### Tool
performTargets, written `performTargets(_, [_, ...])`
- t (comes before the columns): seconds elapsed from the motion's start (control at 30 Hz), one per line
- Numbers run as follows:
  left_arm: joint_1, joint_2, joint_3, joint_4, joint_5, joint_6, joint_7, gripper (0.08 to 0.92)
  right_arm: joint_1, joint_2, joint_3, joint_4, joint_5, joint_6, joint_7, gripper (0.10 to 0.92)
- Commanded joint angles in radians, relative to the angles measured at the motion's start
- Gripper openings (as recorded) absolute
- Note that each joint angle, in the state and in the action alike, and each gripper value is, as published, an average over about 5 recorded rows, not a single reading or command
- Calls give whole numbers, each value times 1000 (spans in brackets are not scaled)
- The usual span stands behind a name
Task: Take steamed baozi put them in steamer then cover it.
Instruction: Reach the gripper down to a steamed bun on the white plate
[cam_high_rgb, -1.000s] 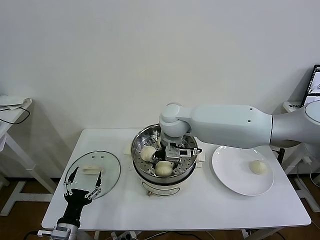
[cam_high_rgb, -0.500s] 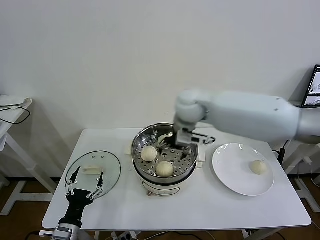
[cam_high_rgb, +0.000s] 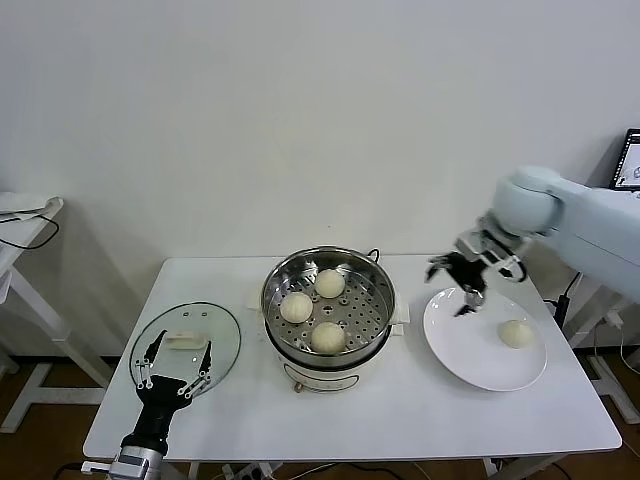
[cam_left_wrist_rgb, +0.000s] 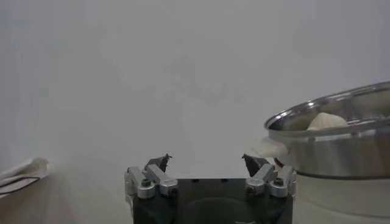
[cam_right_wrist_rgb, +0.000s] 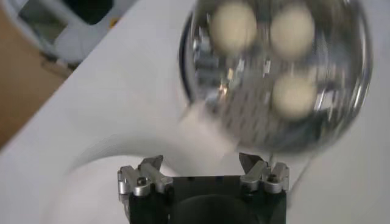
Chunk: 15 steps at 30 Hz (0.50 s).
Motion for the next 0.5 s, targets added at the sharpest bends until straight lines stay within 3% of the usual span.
performTargets(0.03, [9,-3,18,-9,14,-3,-2,823,-423,-141,411,-193,-226,-111,-32,823])
performTargets(0.5, [14,-7,21,-5,23,-4,-6,823,-559,36,632,-459,-440,47,-6,823])
